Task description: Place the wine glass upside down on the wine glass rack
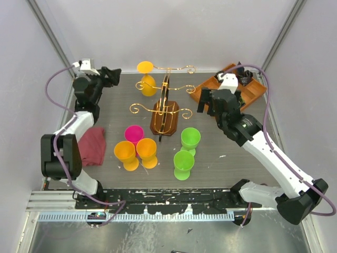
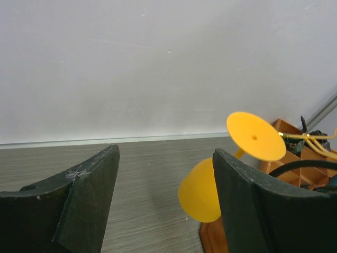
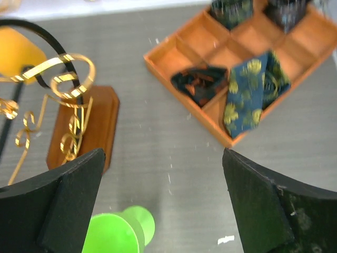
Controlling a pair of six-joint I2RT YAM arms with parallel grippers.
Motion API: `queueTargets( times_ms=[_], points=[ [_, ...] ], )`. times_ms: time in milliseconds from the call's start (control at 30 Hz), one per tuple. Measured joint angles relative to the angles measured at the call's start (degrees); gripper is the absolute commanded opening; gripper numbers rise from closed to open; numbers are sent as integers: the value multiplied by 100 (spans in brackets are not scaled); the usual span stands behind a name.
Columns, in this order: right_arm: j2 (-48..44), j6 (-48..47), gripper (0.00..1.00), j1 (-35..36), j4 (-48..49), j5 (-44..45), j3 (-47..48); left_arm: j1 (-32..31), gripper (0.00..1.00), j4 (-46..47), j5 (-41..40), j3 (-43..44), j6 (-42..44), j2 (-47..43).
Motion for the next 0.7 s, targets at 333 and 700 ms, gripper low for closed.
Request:
queueTargets(
  times_ms=[333,700],
  points=[
    [-455,1110,88,-107,-837,-1043,-855,7,77,-2188,-81,1239,76,-634],
    [-470,1464,78,17,-997,-1816,-1554,4,81,-2328,98,1266,-55,-1043]
  ],
)
